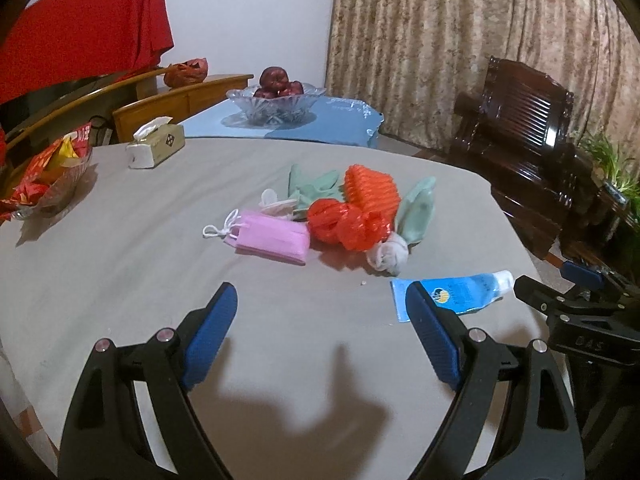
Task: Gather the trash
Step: 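Move both tools back to the blue hand-cream tube on the table, then grasp the blue hand-cream tube by its white cap with the right tool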
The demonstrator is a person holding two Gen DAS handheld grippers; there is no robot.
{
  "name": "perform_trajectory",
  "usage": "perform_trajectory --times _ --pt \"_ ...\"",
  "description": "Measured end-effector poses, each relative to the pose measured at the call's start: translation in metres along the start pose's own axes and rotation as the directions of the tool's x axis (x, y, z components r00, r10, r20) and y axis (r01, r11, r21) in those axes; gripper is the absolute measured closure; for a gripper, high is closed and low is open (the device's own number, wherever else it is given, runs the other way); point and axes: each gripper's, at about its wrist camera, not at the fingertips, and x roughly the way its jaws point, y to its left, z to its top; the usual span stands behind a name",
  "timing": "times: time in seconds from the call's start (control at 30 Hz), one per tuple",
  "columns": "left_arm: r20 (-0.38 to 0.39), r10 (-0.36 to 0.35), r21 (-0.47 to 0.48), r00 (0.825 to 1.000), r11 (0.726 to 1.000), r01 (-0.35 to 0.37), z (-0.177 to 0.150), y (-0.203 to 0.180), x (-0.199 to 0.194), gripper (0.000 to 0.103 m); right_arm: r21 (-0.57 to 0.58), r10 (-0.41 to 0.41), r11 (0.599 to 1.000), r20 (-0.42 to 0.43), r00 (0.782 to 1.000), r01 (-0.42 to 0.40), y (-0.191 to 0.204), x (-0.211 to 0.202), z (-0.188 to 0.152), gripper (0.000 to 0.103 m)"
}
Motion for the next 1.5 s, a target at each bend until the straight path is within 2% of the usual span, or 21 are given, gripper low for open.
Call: perform_trajectory --times 0.23,0.43,0.57,0.67,0.8,1.07,1.33,1.37,1.4,1.43,1.5 --pt "-0.017 0.011 -0.006 1.000 1.000 -0.011 -0.003 0.004 0.014 0.019 0.014 -0.001 1.000 -0.029 1.000 0.002 -0.002 0.022 0.003 0.008" --pt "-0.025 0.015 -0.008 1.000 1.000 -0.016 -0.002 0.004 0.022 0.019 0.018 0.018 1.000 -0.059 0.998 -0.017 -0.003 0.041 0.010 0.025" --pt "-0.030 0.018 -0.011 0.999 1.000 -0.019 -0.003 0.005 0.024 0.019 0.020 0.044 0.999 -0.096 0.994 -0.042 -0.001 0.052 0.011 0.046" --pt "-0.035 0.021 -0.014 0.999 1.000 -0.021 -0.006 0.006 0.026 0.019 0.014 0.057 0.998 -0.125 0.990 -0.056 0.002 0.056 0.006 0.058" --pt "-0.042 0.025 -0.021 0.999 0.999 -0.026 -0.008 0.009 0.026 0.019 0.015 0.069 0.998 -0.127 0.990 -0.067 0.005 0.051 -0.001 0.061" --pt "-0.045 0.033 -0.025 0.998 0.999 -0.034 -0.013 0.013 0.020 0.019 0.014 0.080 0.997 -0.150 0.985 -0.078 0.018 0.035 -0.013 0.061" --pt "-0.051 0.039 -0.035 0.998 0.999 -0.041 -0.019 0.018 0.012 0.019 -0.015 0.154 0.987 -0.180 0.972 -0.159 0.034 0.018 -0.028 0.058" --pt "-0.051 0.040 -0.036 0.998 0.999 -0.041 -0.020 0.019 0.011 0.019 -0.028 0.154 0.986 -0.178 0.972 -0.162 0.035 0.017 -0.028 0.051" --pt "-0.051 0.041 -0.037 0.998 0.998 -0.043 -0.020 0.020 0.010 0.019 -0.043 0.149 0.986 -0.171 0.974 -0.158 0.035 0.016 -0.029 0.039" --pt "-0.051 0.042 -0.038 0.998 0.998 -0.044 -0.021 0.021 0.010 0.019 -0.051 0.147 0.986 -0.168 0.975 -0.158 0.034 0.016 -0.029 0.034" --pt "-0.053 0.045 -0.039 0.998 0.998 -0.047 -0.021 0.024 0.010 0.019 -0.071 0.151 0.984 -0.167 0.974 -0.164 0.033 0.017 -0.029 0.031"
